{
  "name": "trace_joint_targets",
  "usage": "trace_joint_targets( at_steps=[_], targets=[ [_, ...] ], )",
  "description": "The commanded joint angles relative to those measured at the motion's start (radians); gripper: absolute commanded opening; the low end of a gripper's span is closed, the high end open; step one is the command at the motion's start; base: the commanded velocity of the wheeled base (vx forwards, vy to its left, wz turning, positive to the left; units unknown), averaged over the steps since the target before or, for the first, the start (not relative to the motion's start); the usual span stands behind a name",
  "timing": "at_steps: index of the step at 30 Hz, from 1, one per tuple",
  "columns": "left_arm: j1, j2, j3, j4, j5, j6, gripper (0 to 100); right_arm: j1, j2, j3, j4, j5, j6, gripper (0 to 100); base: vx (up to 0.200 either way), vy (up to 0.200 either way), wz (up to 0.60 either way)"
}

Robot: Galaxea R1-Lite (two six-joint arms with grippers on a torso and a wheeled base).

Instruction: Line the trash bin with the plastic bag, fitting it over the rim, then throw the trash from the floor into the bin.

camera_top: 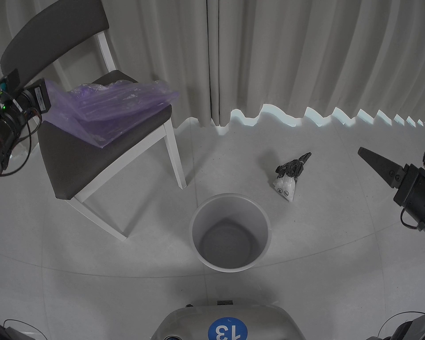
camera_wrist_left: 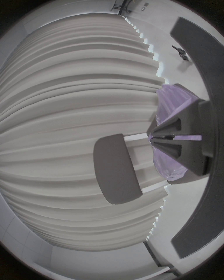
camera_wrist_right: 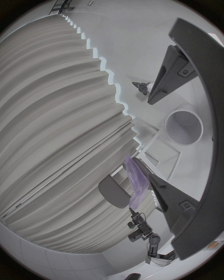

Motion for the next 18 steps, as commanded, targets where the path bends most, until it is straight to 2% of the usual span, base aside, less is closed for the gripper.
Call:
trace_joint_targets(
  at_steps=[1,4,9,14,18],
  targets=[
    [-0.062,-0.062,-0.069,0.044,-0.001,-0.006,0,0.031,0.023,0.004,0.000,-0.001,0.008,100,0.000,0.000,0.00],
    [-0.103,-0.067,-0.112,0.084,-0.001,-0.008,0,0.051,0.035,0.012,-0.002,-0.001,0.013,100,0.000,0.000,0.00],
    [-0.183,-0.064,-0.204,0.134,0.001,-0.005,0,0.077,0.068,0.016,-0.010,-0.044,0.017,100,0.000,0.000,0.00],
    [-0.232,-0.068,-0.298,0.245,0.001,-0.003,0,0.089,0.078,0.019,-0.028,-0.052,0.017,100,0.000,0.000,0.00],
    [-0.254,-0.074,-0.324,0.265,0.001,-0.003,0,0.091,0.088,0.021,-0.030,-0.052,0.017,100,0.000,0.000,0.00]
  ],
)
